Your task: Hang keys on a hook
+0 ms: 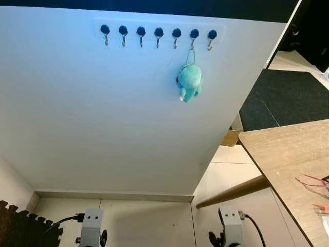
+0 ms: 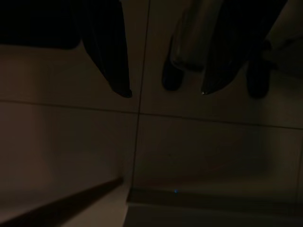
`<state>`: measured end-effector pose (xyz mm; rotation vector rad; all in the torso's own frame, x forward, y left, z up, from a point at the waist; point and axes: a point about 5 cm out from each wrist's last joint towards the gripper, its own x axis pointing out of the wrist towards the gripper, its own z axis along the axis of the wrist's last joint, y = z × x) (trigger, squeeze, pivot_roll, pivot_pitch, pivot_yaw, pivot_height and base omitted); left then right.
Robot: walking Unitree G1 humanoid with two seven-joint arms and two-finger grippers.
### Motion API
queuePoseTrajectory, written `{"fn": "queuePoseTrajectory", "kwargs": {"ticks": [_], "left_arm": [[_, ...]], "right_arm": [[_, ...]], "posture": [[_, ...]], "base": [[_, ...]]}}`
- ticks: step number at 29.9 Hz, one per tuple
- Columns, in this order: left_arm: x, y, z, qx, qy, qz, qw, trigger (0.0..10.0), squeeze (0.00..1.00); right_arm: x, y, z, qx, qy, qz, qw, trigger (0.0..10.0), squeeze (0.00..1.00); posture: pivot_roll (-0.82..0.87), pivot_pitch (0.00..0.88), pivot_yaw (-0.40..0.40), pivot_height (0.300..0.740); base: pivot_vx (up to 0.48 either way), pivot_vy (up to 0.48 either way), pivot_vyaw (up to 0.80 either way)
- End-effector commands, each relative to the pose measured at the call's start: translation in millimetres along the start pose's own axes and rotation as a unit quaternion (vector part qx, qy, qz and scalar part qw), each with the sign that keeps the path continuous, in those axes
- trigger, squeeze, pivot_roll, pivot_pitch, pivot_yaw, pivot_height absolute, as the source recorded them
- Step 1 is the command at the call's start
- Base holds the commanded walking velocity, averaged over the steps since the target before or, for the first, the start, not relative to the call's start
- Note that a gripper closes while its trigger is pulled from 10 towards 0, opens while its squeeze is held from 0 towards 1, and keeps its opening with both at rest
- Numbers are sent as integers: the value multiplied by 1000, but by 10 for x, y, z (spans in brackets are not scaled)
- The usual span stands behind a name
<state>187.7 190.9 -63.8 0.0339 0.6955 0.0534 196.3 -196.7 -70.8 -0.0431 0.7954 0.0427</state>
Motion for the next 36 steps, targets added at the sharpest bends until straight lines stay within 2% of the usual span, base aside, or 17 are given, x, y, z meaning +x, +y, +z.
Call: {"fn": "queuePoseTrajectory", "kwargs": {"ticks": [1, 6, 11, 36], "left_arm": [[-21, -36, -56, -16, 1, -5, 1000, 10000, 0], [-19, -42, -58, -11, -2, -9, 1000, 10000, 0], [-17, -14, -39, -7, -19, 2, 1000, 10000, 0], [-29, -19, -88, -9, -23, 1, 1000, 10000, 0]], "right_arm": [[-20, -32, -59, 0, 9, -9, 1000, 10000, 0], [-27, -43, -93, 7, 19, -15, 1000, 10000, 0], [-21, -39, -86, 6, 20, -16, 1000, 10000, 0], [-5, -11, -54, -9, 19, -6, 1000, 10000, 0]], "posture": [[42, 90, -40, 740], [44, 88, -42, 740], [44, 82, -41, 740], [47, 68, -44, 740]], "base": [[0, 0, 0], [0, 0, 0], [0, 0, -549], [0, 0, -800]]}}
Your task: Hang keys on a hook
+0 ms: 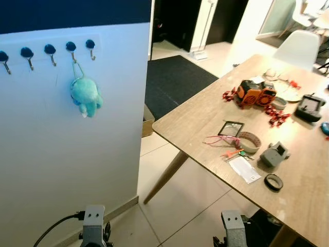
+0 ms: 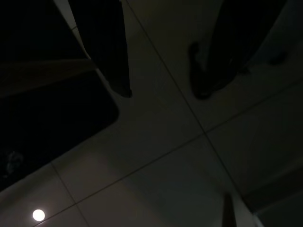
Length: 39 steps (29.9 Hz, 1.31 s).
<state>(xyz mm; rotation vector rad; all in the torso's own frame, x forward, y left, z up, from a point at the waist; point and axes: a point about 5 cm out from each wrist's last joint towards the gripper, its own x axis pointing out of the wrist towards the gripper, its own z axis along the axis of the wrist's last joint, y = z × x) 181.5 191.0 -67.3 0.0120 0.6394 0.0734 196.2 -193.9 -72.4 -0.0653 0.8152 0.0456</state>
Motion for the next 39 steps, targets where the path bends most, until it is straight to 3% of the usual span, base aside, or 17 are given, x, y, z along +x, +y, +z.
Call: {"fn": "queuePoseTrajectory", "kwargs": {"ticks": [1, 34, 39], "left_arm": [[-6, -20, -25, 6, 5, -4, 1000, 10000, 0], [-6, -41, -38, -1, 3, -7, 1000, 10000, 0], [-9, -36, -42, -8, 2, -3, 1000, 10000, 0]], "right_arm": [[-15, -36, -43, 1, 9, -3, 1000, 10000, 0], [-3, -20, -2, -7, 2, 6, 1000, 10000, 0], [0, -4, 16, -10, -6, 13, 1000, 10000, 0]], "posture": [[47, 68, -45, 740], [47, 67, -50, 740], [46, 72, -53, 740]], "base": [[0, 0, -800], [0, 0, -800], [0, 0, 0]]}}
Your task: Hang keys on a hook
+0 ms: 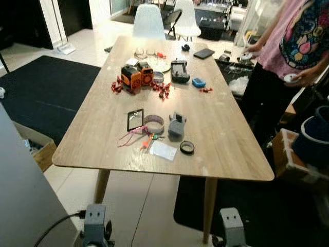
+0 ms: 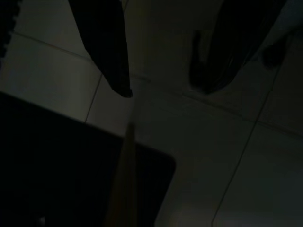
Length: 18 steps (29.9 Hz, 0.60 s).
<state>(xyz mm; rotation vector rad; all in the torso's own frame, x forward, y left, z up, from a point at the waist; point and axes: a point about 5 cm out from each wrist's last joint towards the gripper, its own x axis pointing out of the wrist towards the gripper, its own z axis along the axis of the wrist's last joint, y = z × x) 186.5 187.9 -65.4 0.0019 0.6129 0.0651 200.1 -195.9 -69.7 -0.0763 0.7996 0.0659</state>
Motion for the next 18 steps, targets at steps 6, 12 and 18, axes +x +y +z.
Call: {"fn": "queuePoseTrajectory", "kwargs": {"ticks": [6, 12, 18], "left_arm": [[-40, 12, -87, -13, 13, 10, 1000, 10000, 0], [-48, 18, -92, -19, 11, 16, 1000, 10000, 0], [-47, 3, -81, -17, 6, 9, 1000, 10000, 0]], "right_arm": [[-5, 18, -21, -6, 2, 6, 1000, 10000, 0], [1, 29, -6, -8, 1, 7, 1000, 10000, 0], [9, 50, 15, -9, -4, 9, 1000, 10000, 0]], "posture": [[51, 80, -61, 740], [51, 82, -60, 740], [48, 83, -51, 740]], "base": [[0, 0, 0], [0, 0, 0], [0, 0, 0]]}}
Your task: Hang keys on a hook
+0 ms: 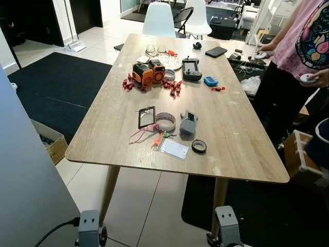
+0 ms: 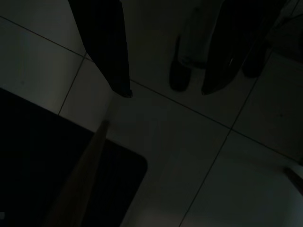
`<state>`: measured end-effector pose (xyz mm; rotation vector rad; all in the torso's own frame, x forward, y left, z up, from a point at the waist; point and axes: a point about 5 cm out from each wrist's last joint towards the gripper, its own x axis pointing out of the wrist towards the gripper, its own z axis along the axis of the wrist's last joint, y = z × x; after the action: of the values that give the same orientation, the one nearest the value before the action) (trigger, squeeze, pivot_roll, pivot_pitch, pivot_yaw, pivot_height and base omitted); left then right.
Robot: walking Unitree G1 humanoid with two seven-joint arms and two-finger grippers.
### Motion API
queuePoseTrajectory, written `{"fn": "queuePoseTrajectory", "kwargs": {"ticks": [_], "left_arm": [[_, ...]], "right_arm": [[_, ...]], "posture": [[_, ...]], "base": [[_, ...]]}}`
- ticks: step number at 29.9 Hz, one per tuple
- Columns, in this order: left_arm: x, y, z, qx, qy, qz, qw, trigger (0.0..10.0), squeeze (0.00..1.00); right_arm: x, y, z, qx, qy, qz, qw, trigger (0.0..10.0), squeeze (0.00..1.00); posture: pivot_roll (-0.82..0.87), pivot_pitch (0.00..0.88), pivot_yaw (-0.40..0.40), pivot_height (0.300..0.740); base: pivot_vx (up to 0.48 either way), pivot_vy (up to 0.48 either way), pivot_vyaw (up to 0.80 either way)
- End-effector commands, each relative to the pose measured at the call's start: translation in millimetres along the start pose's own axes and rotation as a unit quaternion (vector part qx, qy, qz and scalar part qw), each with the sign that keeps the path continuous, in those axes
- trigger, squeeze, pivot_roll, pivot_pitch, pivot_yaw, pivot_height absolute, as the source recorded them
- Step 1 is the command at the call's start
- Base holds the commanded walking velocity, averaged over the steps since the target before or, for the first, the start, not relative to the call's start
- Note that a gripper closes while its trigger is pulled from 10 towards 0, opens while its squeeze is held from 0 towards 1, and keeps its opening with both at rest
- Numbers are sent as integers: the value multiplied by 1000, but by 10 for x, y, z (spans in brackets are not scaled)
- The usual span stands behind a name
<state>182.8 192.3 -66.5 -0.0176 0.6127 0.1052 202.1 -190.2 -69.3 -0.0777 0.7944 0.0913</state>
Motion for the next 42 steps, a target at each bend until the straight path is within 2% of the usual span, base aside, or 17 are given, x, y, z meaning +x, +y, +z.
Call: {"fn": "queuePoseTrajectory", "kwargs": {"ticks": [1, 7, 15, 32, 36, 42], "left_arm": [[-28, -41, -53, -2, 5, -7, 1000, 10000, 0], [-7, -55, -14, -1, 0, -10, 1000, 10000, 0], [-5, -72, -14, 11, 1, -20, 1000, 10000, 0], [-18, -51, -45, 1, 8, -21, 1000, 10000, 0], [-18, -49, -38, 4, 5, -22, 1000, 10000, 0], [-45, -59, -5, 21, -22, -50, 998, 10000, 0]], "right_arm": [[-4, -4, -8, -3, -1, -2, 1000, 10000, 0], [-7, 0, -14, -3, -2, -3, 1000, 10000, 0], [-18, 3, -46, -2, 0, -4, 1000, 10000, 0], [-15, -24, -27, -1, -2, -9, 1000, 10000, 0], [-23, -60, -29, -3, -4, -16, 1000, 10000, 0], [-63, -243, -29, -12, -11, -55, 998, 10000, 0]], "posture": [[48, 83, -51, 740], [46, 86, -45, 740], [48, 88, -42, 740], [45, 86, -45, 740], [44, 87, -44, 740], [43, 90, -44, 740]], "base": [[0, 0, 0], [0, 0, 0], [0, -480, 0], [0, 0, 0], [0, 0, 0], [0, 0, 0]]}}
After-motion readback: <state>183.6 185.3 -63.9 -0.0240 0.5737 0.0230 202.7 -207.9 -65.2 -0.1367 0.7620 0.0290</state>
